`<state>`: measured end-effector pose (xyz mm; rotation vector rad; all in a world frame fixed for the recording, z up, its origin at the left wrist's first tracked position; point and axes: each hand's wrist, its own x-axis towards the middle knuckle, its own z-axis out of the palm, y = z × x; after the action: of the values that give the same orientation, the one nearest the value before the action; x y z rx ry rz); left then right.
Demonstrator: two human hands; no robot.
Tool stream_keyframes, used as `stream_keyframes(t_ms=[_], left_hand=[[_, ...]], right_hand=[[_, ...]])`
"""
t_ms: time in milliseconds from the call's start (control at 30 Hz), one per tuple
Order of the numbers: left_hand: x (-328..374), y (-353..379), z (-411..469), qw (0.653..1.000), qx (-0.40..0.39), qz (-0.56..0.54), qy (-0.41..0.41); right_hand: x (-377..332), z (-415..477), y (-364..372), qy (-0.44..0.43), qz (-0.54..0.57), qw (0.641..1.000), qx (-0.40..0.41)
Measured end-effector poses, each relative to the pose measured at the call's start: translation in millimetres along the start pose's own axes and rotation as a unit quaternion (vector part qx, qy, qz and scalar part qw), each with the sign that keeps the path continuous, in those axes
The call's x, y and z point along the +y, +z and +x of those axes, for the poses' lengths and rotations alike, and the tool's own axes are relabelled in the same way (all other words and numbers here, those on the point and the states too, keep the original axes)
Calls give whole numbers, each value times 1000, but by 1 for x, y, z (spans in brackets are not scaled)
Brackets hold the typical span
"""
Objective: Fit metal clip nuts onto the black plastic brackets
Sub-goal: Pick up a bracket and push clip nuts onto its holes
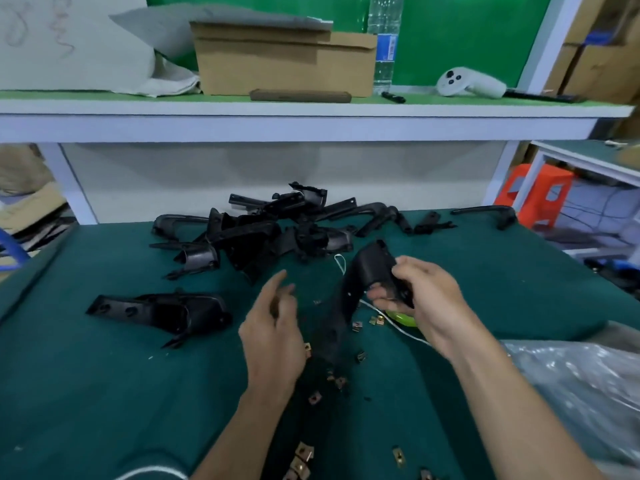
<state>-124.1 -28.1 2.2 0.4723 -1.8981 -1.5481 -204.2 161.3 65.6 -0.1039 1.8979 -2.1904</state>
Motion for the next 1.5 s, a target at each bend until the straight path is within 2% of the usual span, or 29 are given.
stream_keyframes(t_ms=[33,67,133,167,200,267,333,400,467,533,600,633,700,767,800,833,867,900,967,1000,1033,1167,1300,1400,1500], left_hand=[[4,0,-1,996,-26,-74,-41],[8,0,0,985,-91,-124,-82],[19,4,1,945,-263,-144,-128],[25,6,0,928,-334,-128,-107],[28,8,-1,921,-368,-106,-68],[34,12,-4,938,-337,-72,-27],[36,13,-5,970,-234,-52,-30],[37,10,-6,992,-126,-32,-4],[40,5,-8,995,-81,1,53],[45,6,-12,992,-92,31,85],[49,12,-20,990,-128,15,64],[53,15,-25,986,-162,-3,44],[62,14,-29,973,-228,-38,23],[63,-1,-22,973,-227,-52,14],[62,-12,-17,978,-206,-19,7],[58,-22,-13,978,-199,66,14],[53,-30,-11,958,-224,180,26],[46,-35,-13,922,-267,277,32],[32,-38,-24,858,-344,381,36],[25,-37,-31,842,-358,402,45],[19,-37,-34,839,-358,406,57],[1,-38,-39,871,-325,360,76],[-9,-37,-46,908,-242,326,100],[-9,-33,-47,906,-188,350,150],[-11,-25,-48,886,-221,367,176]], right_hand=[[3,-10,-7,9,-18,999,-29],[4,-18,-12,17,-37,997,-67],[8,-31,-15,27,-65,988,-139],[12,-35,-13,31,-67,986,-152],[17,-39,-10,32,-60,987,-145],[28,-43,-3,33,-15,996,-78],[39,-44,-2,19,-7,1000,13],[47,-46,-11,-44,-136,986,84],[45,-53,-14,-115,-318,936,96],[45,-61,-6,-156,-437,883,72],[53,-63,12,-191,-548,813,52],[55,-65,19,-200,-569,795,58],[55,-66,27,-212,-537,811,95],[57,-64,22,-213,-531,809,139],[59,-63,17,-210,-542,800,152],[61,-61,13,-204,-553,793,156],[64,-59,9,-194,-556,794,150],[66,-56,7,-184,-554,801,135],[71,-49,6,-168,-541,817,106],[73,-47,7,-166,-539,820,95],[75,-44,9,-164,-539,822,84],[81,-39,10,-147,-555,817,62],[78,-40,8,-157,-536,827,70],[78,-41,8,-169,-529,828,76],[78,-42,6,-168,-511,840,72]])
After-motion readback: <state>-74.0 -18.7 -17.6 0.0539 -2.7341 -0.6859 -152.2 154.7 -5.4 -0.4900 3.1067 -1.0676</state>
